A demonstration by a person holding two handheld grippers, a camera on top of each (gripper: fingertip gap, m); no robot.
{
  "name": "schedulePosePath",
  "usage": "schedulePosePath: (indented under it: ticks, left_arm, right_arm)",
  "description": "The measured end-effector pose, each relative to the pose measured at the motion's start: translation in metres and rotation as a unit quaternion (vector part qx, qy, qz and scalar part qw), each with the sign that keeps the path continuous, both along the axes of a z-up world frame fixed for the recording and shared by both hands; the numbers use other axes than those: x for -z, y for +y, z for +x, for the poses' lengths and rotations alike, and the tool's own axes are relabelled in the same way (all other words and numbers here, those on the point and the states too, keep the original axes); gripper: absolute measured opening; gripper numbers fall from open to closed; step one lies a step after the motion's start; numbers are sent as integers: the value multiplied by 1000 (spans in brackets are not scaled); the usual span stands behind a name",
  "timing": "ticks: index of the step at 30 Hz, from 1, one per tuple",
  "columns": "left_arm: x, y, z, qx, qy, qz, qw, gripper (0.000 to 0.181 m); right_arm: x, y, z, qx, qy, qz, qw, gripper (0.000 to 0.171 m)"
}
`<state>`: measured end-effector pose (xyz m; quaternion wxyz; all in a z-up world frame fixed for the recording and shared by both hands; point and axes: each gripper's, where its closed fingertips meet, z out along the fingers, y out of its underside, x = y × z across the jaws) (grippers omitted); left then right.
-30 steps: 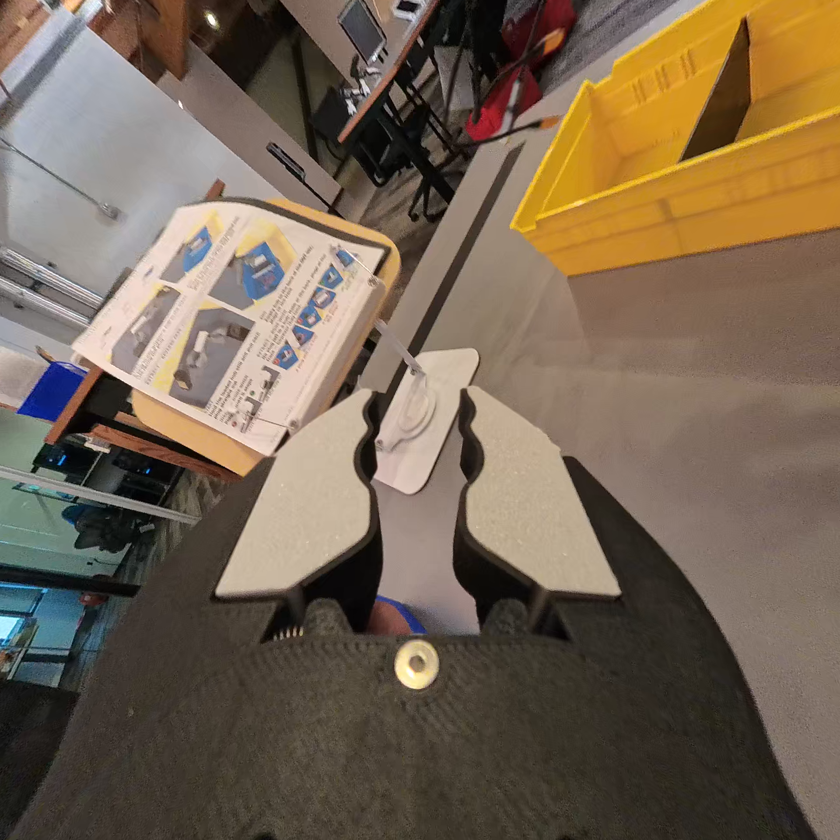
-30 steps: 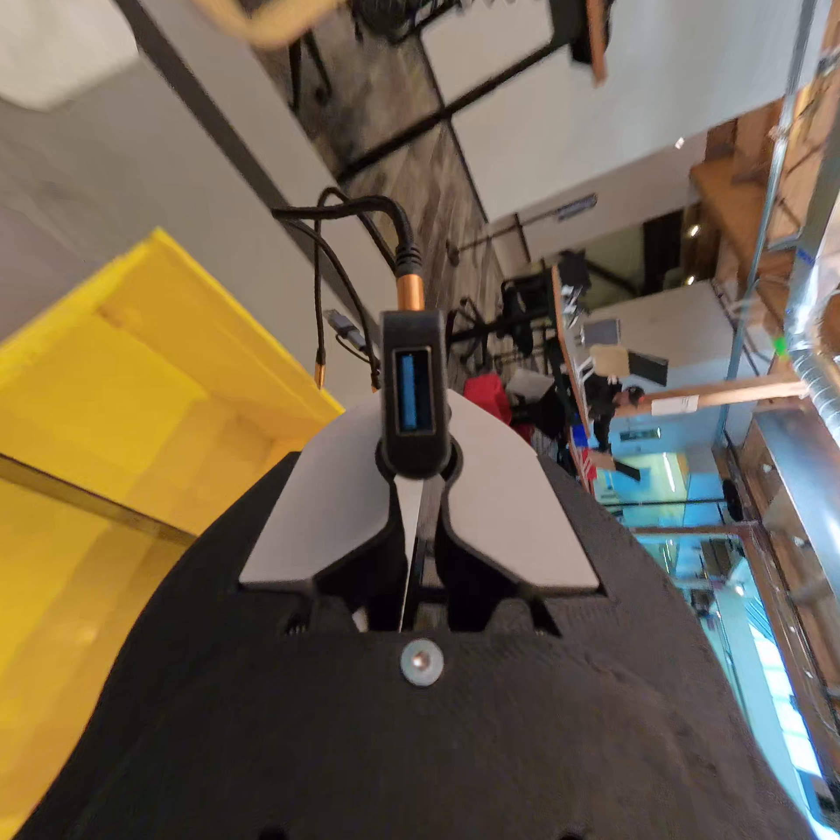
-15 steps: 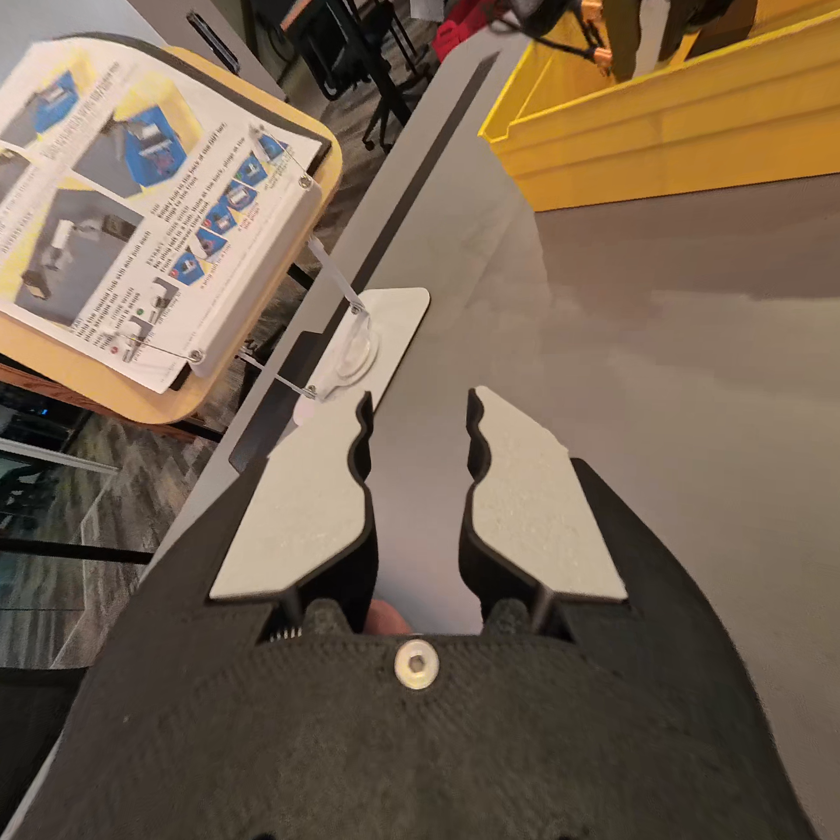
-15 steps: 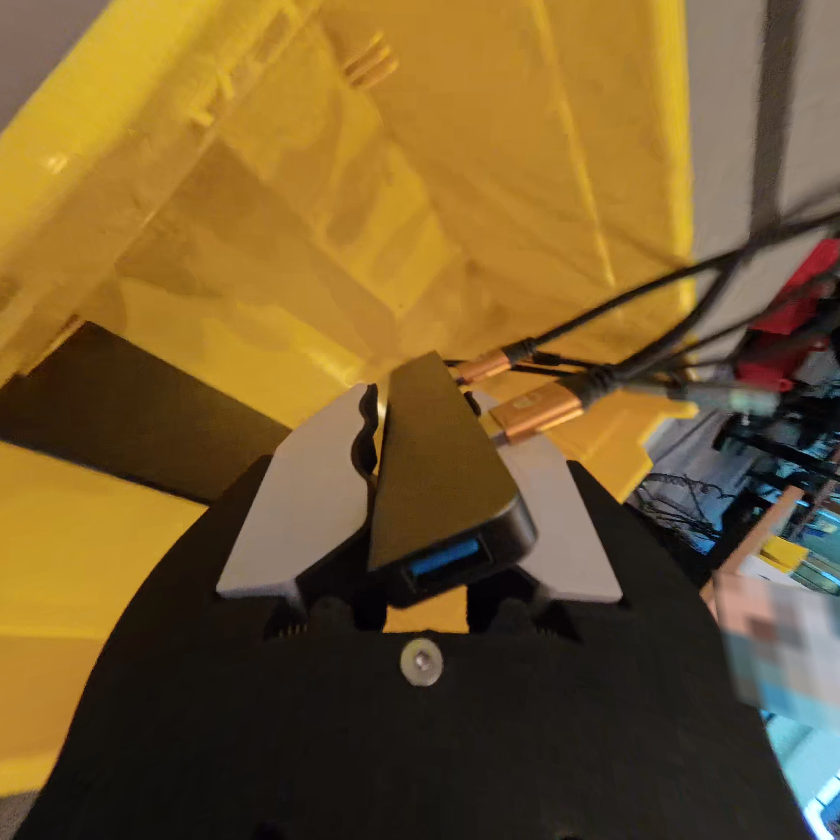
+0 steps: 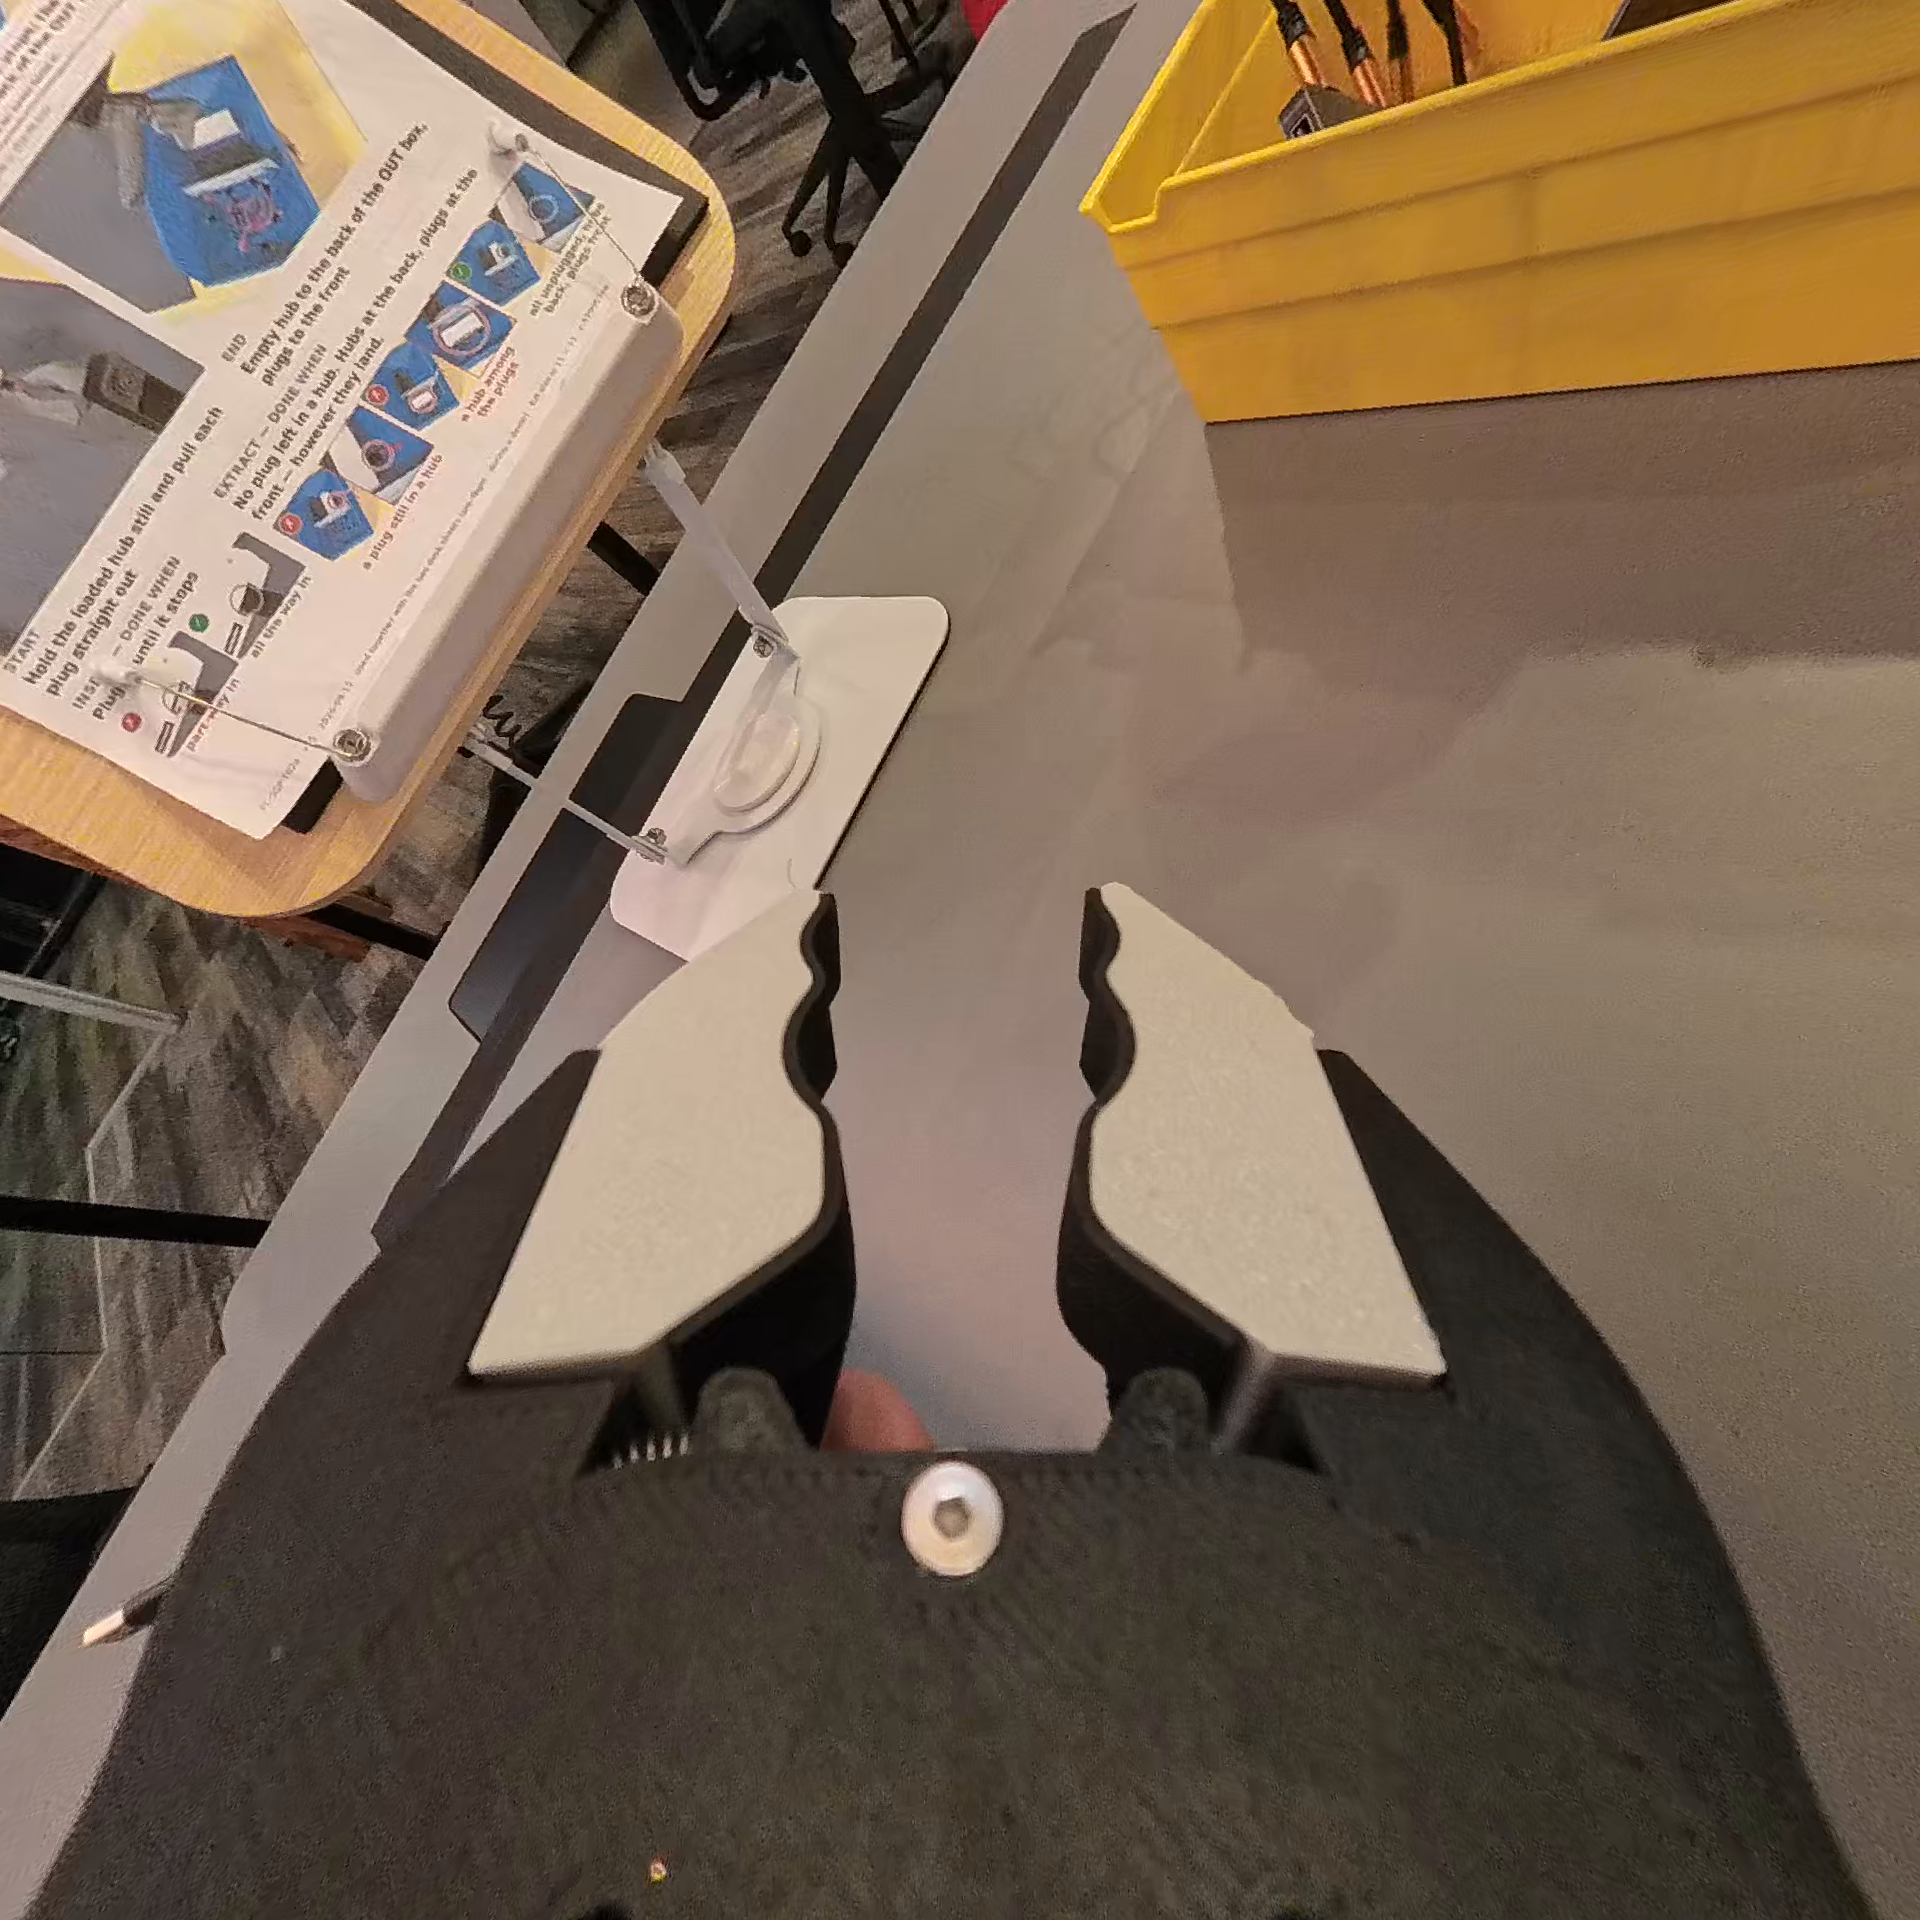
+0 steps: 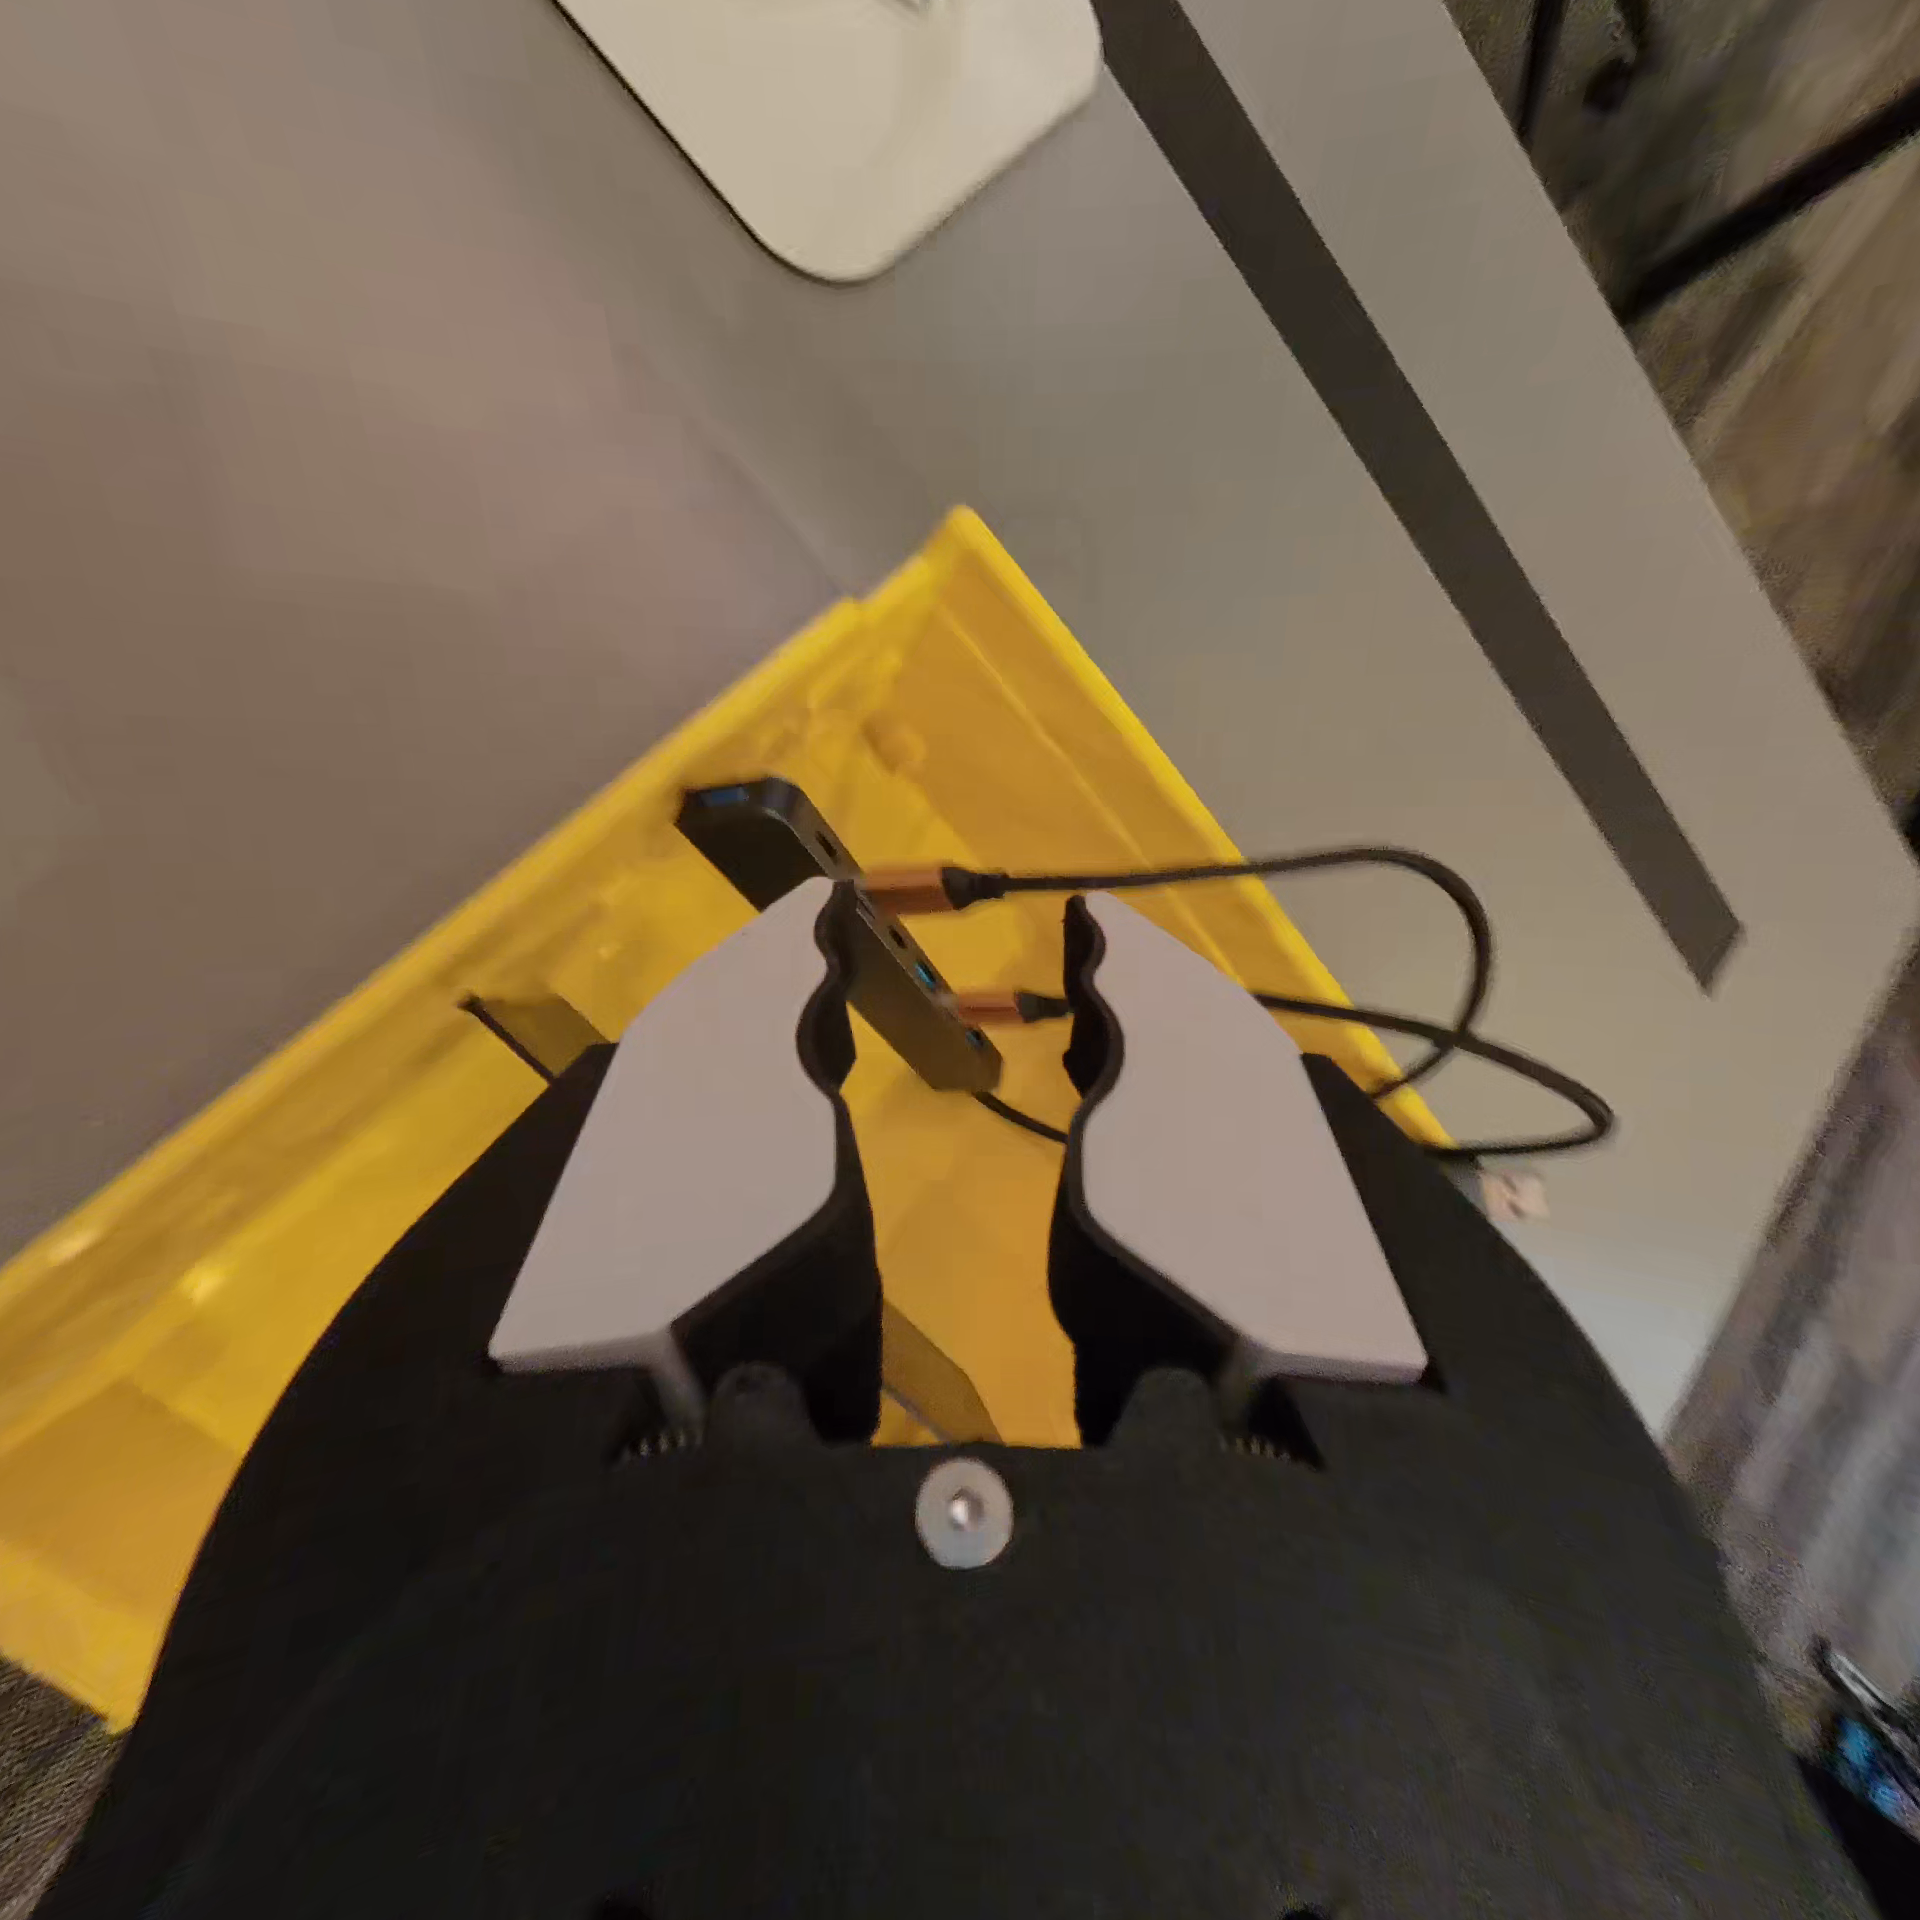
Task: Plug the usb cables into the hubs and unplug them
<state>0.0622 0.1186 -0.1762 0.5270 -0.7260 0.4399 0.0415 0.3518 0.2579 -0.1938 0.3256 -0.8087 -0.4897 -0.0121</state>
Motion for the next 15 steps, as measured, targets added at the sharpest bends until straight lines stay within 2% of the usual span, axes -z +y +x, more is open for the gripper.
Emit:
schedulePosePath:
  ticks: [1, 5, 7, 11, 12, 13, 15]
  left_arm:
    - [0, 0, 1, 1, 2, 1, 1000, 44]
    - [2, -1, 3, 0, 12, 2, 1000, 44]
    - [3, -2, 2, -1, 13, 1, 1000, 44]
    - [4, 0, -1, -5, 8, -3, 1000, 44]
    - [4, 1, -2, -5, 7, -4, 1000, 44]
    - [5, 1, -2, -5, 7, -5, 1000, 44]
    - [7, 2, -3, -5, 9, -7, 1000, 44]
  right_arm:
    - [4, -1, -7, -7, 9, -21, 1000, 41]
    - [50, -3, 6, 70, -45, -164, 983, 65]
    - [59, 1, -5, 63, -15, -177, 982, 55]
    - [62, 8, -11, 43, 29, -174, 983, 47]
    - [63, 6, -6, 34, 14, -178, 983, 30]
    - [61, 6, -2, 25, -5, -171, 985, 20]
    - [58, 4, 9, 11, -59, -164, 985, 12]
